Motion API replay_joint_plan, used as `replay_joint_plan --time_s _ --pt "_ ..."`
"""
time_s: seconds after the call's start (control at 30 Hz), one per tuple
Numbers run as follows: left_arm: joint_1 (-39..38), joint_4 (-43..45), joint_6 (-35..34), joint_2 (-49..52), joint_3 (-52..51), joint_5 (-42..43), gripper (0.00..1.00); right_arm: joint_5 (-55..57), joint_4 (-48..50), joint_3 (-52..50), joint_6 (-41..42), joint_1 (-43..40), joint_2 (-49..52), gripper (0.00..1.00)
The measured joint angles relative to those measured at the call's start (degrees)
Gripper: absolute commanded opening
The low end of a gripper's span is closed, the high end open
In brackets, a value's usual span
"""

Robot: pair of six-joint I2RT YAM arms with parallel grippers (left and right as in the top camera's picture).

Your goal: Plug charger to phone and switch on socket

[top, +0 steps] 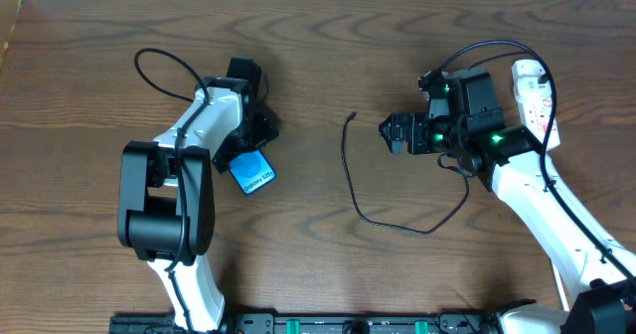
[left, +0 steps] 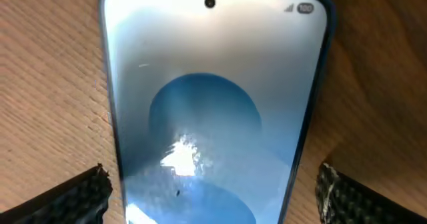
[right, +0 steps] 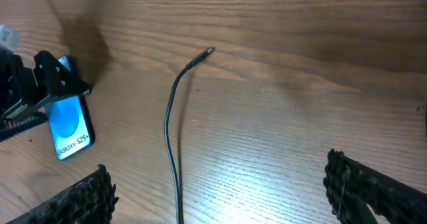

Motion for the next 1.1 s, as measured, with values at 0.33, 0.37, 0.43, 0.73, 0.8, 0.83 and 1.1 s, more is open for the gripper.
replay_joint_plan --time_s 0.33,0.37,0.43,0.73,0.8,0.83,1.1 --pt "0.9 3.3 9.9 0.0 -0.6 5.8 0.98 0.0 0.0 0.0 0.0 0.0 0.0 0.99" --pt "0.9 3.2 10.3 0.0 -0.7 6.1 0.98 0.0 0.0 0.0 0.0 0.0 0.0 0.99" --pt "1.3 2.6 10.0 0.0 -0.7 6.4 0.98 0.0 0.0 0.0 0.0 0.0 0.0 0.99" --pt "3.7 -0.1 3.6 0.0 -0.8 9.2 0.98 0.0 0.0 0.0 0.0 0.0 0.0 0.99" --pt "3.7 -0.1 2.6 0.0 -0.8 9.3 0.99 0.0 0.0 0.0 0.0 0.0 0.0 0.99" --pt "3.7 -0.1 2.1 0.0 -0.9 9.4 0.99 0.0 0.0 0.0 0.0 0.0 0.0 0.99" --pt "3.5 3.0 -0.3 -1.4 -3.4 8.4 0.98 0.0 0.0 0.0 0.0 0.0 0.0 0.99"
